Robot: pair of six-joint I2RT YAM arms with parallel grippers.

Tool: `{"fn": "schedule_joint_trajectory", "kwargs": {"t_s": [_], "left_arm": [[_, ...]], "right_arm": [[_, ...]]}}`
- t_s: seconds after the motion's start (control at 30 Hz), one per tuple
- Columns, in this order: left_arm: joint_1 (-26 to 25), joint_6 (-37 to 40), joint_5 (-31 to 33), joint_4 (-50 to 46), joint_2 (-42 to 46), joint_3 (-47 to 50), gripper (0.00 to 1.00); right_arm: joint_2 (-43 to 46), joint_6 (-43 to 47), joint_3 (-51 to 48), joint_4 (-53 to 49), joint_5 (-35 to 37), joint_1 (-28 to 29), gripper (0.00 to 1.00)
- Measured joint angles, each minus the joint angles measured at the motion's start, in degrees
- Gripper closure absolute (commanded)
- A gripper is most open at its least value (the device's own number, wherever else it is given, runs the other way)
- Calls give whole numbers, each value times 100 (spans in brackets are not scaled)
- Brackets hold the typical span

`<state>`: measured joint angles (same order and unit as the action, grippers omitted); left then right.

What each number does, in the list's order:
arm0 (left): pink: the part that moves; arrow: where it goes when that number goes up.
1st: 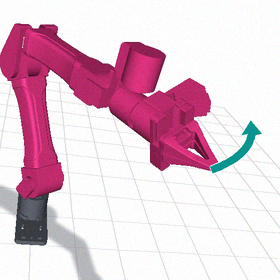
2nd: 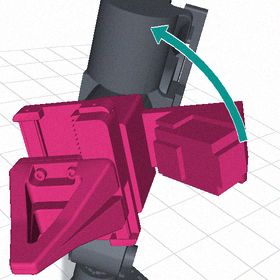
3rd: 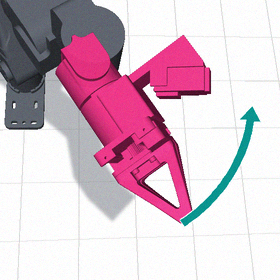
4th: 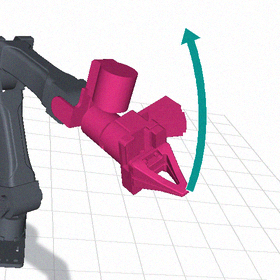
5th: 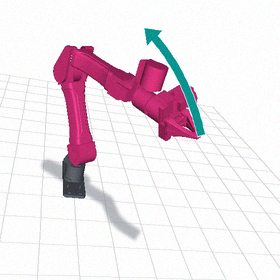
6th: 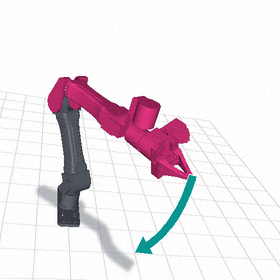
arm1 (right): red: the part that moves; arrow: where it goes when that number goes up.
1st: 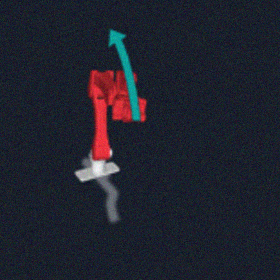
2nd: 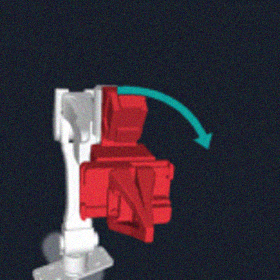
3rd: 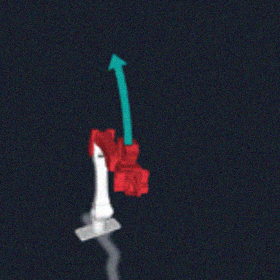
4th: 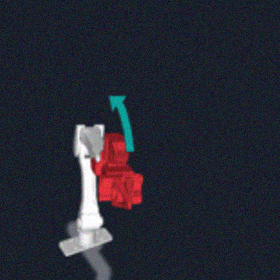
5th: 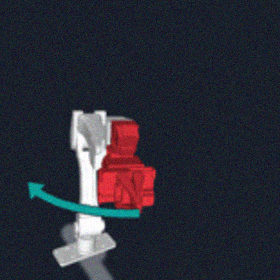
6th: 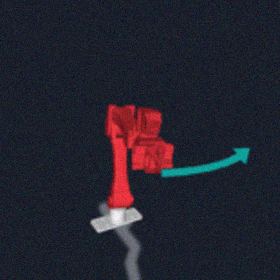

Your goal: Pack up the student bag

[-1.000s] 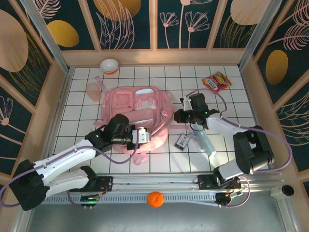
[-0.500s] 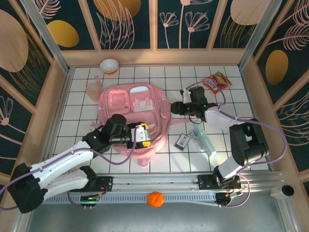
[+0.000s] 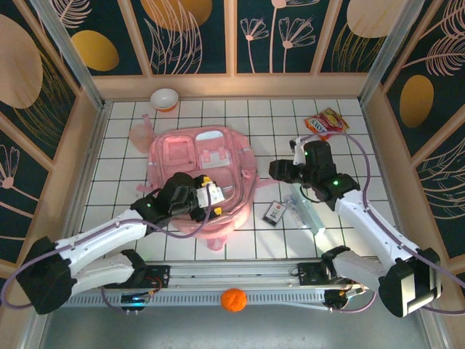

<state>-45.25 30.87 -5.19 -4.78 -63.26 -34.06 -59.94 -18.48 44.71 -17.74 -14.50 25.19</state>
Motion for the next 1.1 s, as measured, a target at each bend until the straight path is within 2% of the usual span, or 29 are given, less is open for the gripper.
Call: {"fn": "schedule_joint_trajectory", "kwargs": {"t_s": [0.2,0.43,0.5,0.57,0.77,0.9,1.0,1.1], "left_arm": [[9,142,190,175,-726,-72,13],[72,-118,118,656,-1119,-162,14],[118,-199,76,713,-1263,-195,26],[173,-286,-4,765,-1399,-219,51],[240,-339,-210,750,-1436,-295,98],[518,-365,-682,629,-885,-289,100],[813,-407,-1043,577,-83,-267,100],[960,-424,-1416,555,455,-247,100]], "right_arm": [[20,-164,-149,-20,76,372,44],[-157,-184,-149,37,118,603,43],[-175,-203,-149,122,116,664,43],[-173,-227,-149,197,118,710,43],[-48,-334,-186,302,426,741,43],[186,109,-378,713,455,667,44],[164,815,-413,1080,57,374,46],[-275,1762,-212,1169,-509,87,46]]}}
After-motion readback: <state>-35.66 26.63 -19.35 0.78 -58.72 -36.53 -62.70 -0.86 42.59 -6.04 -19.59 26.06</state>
